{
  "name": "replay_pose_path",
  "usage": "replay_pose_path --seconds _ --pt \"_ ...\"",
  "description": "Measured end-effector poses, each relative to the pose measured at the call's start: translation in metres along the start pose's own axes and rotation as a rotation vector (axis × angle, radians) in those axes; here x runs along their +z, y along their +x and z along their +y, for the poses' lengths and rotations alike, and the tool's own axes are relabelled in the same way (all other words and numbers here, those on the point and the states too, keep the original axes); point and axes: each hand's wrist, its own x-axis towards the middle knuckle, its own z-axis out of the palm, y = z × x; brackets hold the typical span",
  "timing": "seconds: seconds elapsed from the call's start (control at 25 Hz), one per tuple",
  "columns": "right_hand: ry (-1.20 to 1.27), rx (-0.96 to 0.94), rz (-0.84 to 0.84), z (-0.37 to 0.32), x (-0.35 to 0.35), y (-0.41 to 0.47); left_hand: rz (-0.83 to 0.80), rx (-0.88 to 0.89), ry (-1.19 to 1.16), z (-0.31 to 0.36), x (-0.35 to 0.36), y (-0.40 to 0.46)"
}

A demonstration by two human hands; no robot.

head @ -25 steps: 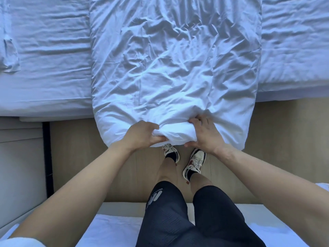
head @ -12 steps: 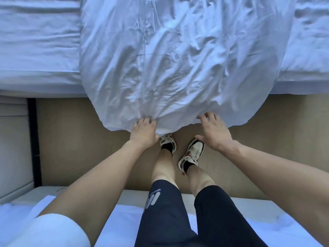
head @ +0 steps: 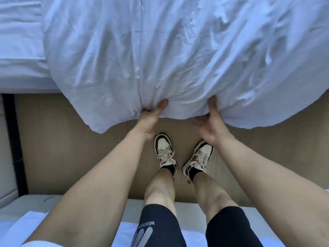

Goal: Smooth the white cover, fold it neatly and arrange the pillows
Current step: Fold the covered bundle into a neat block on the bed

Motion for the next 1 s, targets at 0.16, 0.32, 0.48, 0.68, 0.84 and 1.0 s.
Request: replay_pose_path --seconds 0.16,0.32,0.48,0.68,0.84,1.0 --pt "0.476 -0.113 -0.054 0.008 0.006 0.029 -0.115 -0.073 -0.655 -0.026 0.007 0.035" --pt "0.604 -0.209 -0.101 0.011 0.024 0.041 -0.145 0.018 -0.860 -0.031 0.024 0.056" --pt "0.649 -0.220 -0.106 0.006 0.031 0.041 -0.296 0.066 -1.184 -0.017 0.034 0.060" --pt "0.653 -0.145 -0.049 0.017 0.018 0.014 -0.191 0.011 -1.110 -0.035 0.028 0.034" --pt "0.636 -0.113 0.033 0.026 0.013 -0.026 -0.203 -0.049 -1.100 -0.053 0.015 -0.013" --pt "0.560 -0.083 0.114 0.015 0.017 -0.080 -0.121 -0.077 -1.052 -0.041 0.003 -0.070"
